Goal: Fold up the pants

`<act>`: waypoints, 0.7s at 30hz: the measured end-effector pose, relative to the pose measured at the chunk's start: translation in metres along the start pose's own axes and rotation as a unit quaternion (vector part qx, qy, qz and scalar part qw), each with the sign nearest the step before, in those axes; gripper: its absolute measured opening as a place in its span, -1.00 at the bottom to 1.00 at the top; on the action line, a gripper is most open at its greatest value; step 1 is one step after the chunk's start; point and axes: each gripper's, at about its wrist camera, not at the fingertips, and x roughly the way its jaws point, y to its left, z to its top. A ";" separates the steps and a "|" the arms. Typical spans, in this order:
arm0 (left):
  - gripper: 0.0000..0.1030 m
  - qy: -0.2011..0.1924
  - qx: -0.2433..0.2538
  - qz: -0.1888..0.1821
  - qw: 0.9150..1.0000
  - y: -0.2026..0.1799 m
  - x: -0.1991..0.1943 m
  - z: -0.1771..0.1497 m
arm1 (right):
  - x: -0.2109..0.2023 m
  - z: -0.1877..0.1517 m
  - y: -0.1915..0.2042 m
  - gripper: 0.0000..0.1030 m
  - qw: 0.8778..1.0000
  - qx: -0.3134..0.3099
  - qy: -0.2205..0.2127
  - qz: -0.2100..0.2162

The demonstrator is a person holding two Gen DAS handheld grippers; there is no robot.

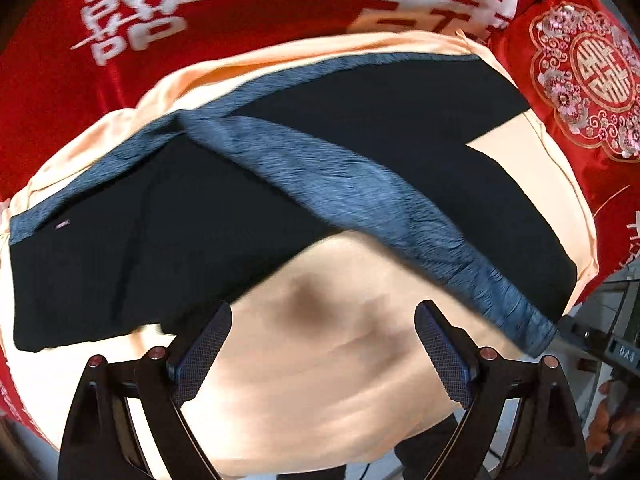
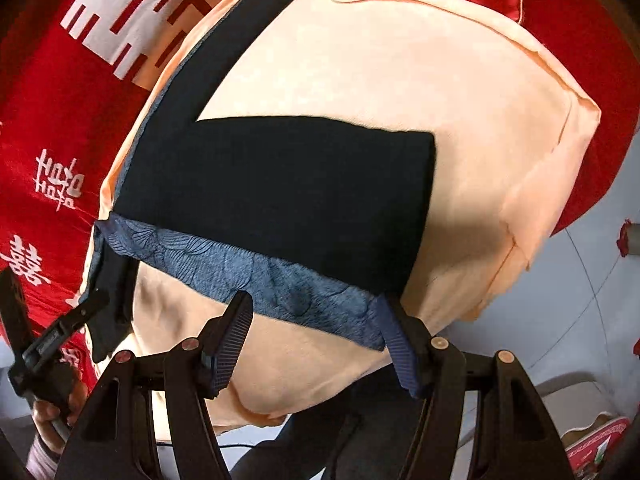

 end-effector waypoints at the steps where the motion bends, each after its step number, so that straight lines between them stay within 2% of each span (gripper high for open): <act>1: 0.82 0.003 0.002 0.000 1.000 -0.007 0.003 0.003 | 0.001 0.003 -0.003 0.33 1.000 -0.002 0.004 -0.002; 10: 0.82 0.016 0.018 0.006 1.000 -0.047 0.019 0.025 | 0.000 0.013 -0.018 0.33 1.000 -0.005 0.015 0.007; 21: 0.82 0.023 0.023 0.010 0.999 -0.061 0.027 0.024 | -0.002 0.006 -0.038 0.33 0.999 0.002 0.005 0.043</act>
